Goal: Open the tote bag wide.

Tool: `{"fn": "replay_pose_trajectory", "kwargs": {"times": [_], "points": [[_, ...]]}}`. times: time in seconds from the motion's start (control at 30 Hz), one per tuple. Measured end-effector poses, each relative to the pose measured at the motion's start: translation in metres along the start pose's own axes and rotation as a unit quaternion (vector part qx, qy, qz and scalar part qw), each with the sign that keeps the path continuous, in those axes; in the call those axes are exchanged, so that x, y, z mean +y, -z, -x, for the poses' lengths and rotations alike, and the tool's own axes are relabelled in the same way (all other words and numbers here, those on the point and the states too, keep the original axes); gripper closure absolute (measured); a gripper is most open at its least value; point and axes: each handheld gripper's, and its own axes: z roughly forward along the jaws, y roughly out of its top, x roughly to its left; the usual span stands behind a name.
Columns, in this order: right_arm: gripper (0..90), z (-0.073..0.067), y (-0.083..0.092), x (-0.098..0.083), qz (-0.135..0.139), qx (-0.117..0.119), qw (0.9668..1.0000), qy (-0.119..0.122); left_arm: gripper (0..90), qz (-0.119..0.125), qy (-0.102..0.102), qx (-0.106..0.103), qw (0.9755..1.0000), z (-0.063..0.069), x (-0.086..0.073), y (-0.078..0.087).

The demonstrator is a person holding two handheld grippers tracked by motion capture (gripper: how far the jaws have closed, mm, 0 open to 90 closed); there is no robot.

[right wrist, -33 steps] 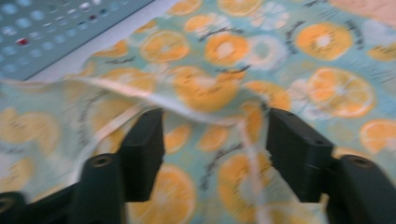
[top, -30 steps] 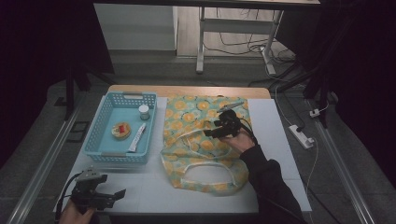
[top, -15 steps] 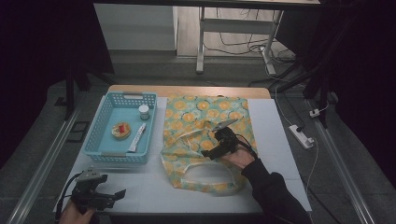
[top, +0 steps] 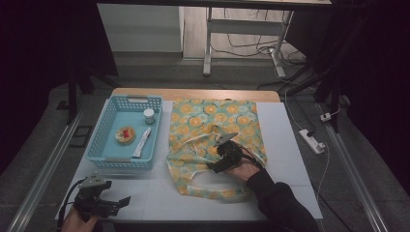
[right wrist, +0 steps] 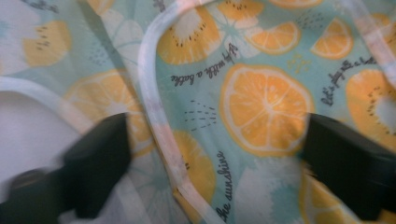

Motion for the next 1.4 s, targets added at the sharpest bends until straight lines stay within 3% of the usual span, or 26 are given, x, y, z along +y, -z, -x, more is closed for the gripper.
{"fn": "replay_pose_trajectory", "kwargs": {"times": [0.07, 0.1, 0.23, 0.4, 0.6, 1.17, 1.4], "points": [[34.9, 0.0, 0.003, -0.001, 0.005, 0.006, 1.0, 0.006, 1.7, 0.0, 0.0, 0.0, 1.0, 0.0, 0.0, 0.0], [34.9, 0.0, 0.003, -0.001, 0.005, 0.006, 1.0, 0.006, 1.7, 0.0, 0.0, 0.0, 1.0, 0.0, 0.0, 0.0], [59.1, -0.005, 0.007, 0.001, 0.0, 0.024, 0.9992, 0.031, 1.7, 0.0, 0.0, 0.001, 1.0, 0.0, 0.0, 0.0], [83.1, -0.001, 0.009, 0.001, -0.002, 0.046, 0.9988, 0.014, 1.7, 0.0, 0.0, 0.001, 1.0, 0.0, 0.0, 0.0], [89.2, 0.003, 0.013, 0.002, 0.004, 0.065, 0.9979, 0.003, 1.7, 0.0, 0.0, 0.0, 1.0, 0.0, 0.0, -0.001], [90.0, 0.015, 0.042, 0.025, 0.049, 0.059, 0.9968, -0.022, 1.8, -0.002, 0.002, -0.002, 1.0, -0.001, 0.001, -0.001], [90.0, 0.022, 0.052, 0.033, 0.078, 0.06, 0.9941, -0.044, 1.8, -0.002, 0.003, -0.003, 1.0, -0.001, 0.001, -0.001]]}}
